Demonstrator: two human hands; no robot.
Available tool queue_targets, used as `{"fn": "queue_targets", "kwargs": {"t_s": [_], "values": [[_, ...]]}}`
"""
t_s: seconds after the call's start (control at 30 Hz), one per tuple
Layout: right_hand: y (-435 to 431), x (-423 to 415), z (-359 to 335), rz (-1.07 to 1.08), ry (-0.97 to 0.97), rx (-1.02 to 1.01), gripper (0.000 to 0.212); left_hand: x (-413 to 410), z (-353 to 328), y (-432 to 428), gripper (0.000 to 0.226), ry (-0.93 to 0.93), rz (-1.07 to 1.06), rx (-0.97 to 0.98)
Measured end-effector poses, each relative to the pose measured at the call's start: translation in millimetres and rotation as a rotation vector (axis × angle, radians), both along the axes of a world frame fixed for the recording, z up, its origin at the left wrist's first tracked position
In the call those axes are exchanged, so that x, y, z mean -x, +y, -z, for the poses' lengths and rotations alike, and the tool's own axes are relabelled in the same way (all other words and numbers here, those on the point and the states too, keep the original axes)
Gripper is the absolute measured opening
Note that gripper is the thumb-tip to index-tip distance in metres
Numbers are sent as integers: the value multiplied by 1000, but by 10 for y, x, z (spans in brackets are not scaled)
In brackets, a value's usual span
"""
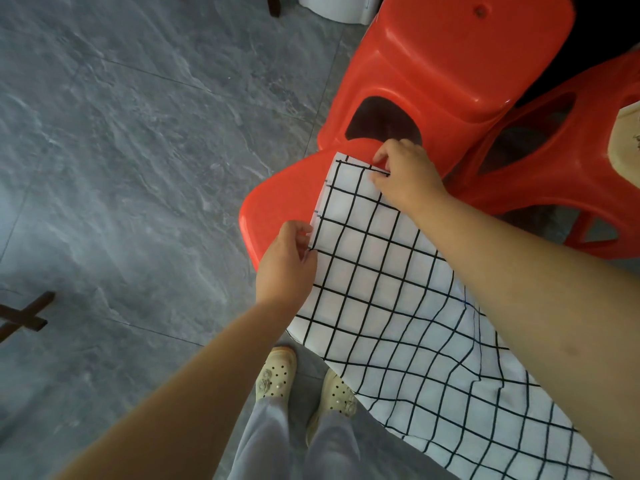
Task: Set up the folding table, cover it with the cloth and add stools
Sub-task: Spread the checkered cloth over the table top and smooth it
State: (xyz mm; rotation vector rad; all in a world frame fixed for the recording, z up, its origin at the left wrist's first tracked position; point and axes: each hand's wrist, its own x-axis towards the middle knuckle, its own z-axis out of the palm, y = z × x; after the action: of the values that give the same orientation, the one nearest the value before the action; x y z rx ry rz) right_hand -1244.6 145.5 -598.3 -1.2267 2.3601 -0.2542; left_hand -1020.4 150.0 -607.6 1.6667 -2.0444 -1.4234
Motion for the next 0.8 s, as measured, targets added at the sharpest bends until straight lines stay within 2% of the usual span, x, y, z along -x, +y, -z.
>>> {"fn": "queue_targets", "kwargs": {"t_s": [0.17,0.33,0.43,0.53,0.63,0.7,0.8], "values": [[72,-1,-1,0,-13,84,15,22,-41,-6,36,-16,-3,10],[283,-28,-120,-54,-87,271,10,190,-217,-201,69,47,81,265],[442,-65,-265,-71,-97,368,9,452,-452,-342,75,140,158,259],[577,-101,-469,-64,-112,456,11,686,-680,-397,52,238,229,169],[686,-114,-700,-60,-121,513,12,768,-895,-323,14,289,246,246],[770,-129,-867,-72,-120,530,12,761,-1055,-247,6,301,240,303],[889,-151,-1112,-88,-129,536,13,695,-1328,-172,9,279,348,406]]}}
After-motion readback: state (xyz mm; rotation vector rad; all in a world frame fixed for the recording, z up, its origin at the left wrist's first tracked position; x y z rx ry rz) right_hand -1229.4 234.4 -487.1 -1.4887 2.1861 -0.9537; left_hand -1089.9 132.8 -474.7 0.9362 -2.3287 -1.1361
